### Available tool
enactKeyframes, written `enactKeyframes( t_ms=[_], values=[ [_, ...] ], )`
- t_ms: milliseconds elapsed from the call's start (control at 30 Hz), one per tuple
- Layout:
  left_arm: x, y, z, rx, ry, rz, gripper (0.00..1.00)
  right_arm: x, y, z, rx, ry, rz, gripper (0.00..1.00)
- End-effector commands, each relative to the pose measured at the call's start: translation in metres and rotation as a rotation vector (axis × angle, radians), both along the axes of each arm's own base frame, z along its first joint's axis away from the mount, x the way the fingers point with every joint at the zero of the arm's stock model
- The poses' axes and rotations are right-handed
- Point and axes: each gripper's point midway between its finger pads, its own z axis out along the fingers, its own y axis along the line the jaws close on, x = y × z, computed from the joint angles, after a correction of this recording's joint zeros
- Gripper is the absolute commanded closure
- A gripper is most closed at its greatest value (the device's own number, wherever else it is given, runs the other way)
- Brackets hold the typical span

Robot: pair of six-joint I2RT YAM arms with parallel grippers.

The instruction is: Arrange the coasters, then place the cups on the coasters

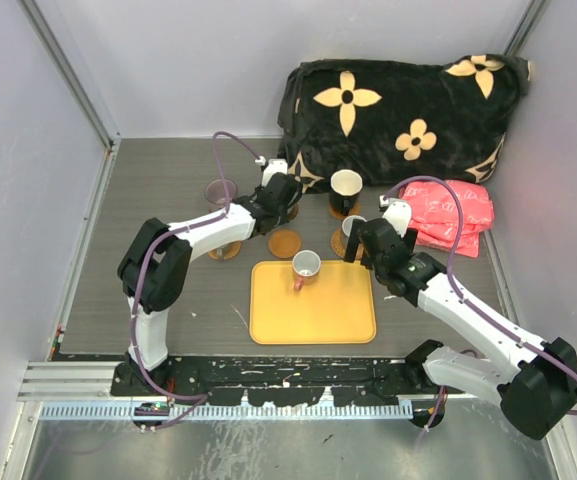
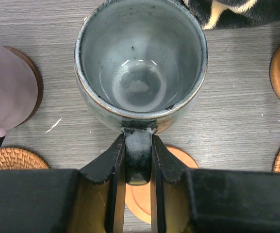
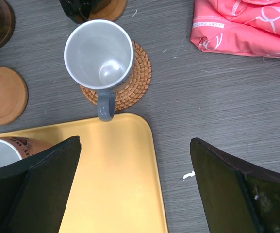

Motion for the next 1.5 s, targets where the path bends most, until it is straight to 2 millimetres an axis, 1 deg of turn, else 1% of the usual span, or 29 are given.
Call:
enactKeyframes(
  t_ms=[0, 200, 567, 900, 1100, 1200, 1267, 1300, 1333, 1367, 1400, 1467],
  values=[
    [0.031, -0.013, 0.067, -0.127, -0.190, 0.074, 1.00, 0.005, -0.004, 0.006, -0.001, -0.038, -0.019, 0.00],
    [0.031, -0.020, 0.071, -0.124, -0.210, 0.073, 1.00, 0.004, -0.005, 0.005, 0.000, -0.040, -0.017, 0.00],
    [0.030, -0.033, 0.061, -0.141, -0.195, 0.080, 1.00, 0.000, -0.010, 0.006, -0.009, -0.043, -0.019, 0.00],
    [0.027, -0.030, 0.046, -0.134, -0.167, 0.095, 1.00, -0.001, -0.011, 0.006, -0.009, -0.043, -0.018, 0.00],
    [0.023, -0.026, 0.043, -0.129, -0.160, 0.100, 1.00, -0.001, -0.010, 0.005, -0.006, -0.038, -0.017, 0.00],
    [0.020, -0.024, 0.039, -0.128, -0.150, 0.101, 0.91, 0.000, -0.009, 0.005, -0.001, -0.036, -0.016, 0.00],
    [0.018, -0.024, 0.035, -0.128, -0.142, 0.101, 0.90, 0.000, -0.008, 0.005, 0.002, -0.035, -0.015, 0.00],
    [0.017, -0.023, 0.035, -0.128, -0.140, 0.102, 0.87, 0.000, -0.008, 0.005, 0.005, -0.037, -0.015, 0.00],
    [0.016, -0.022, 0.033, -0.129, -0.137, 0.106, 0.82, 0.000, -0.008, 0.006, 0.005, -0.037, -0.015, 0.00],
    [0.015, -0.021, 0.033, -0.130, -0.136, 0.107, 0.72, 0.000, -0.008, 0.006, 0.006, -0.038, -0.014, 0.00],
    [0.014, -0.021, 0.032, -0.132, -0.135, 0.107, 0.68, 0.000, -0.008, 0.006, 0.005, -0.038, -0.013, 0.00],
    [0.013, -0.020, 0.030, -0.128, -0.133, 0.109, 0.65, 0.000, -0.008, 0.007, 0.006, -0.039, -0.012, 0.00]
  ],
)
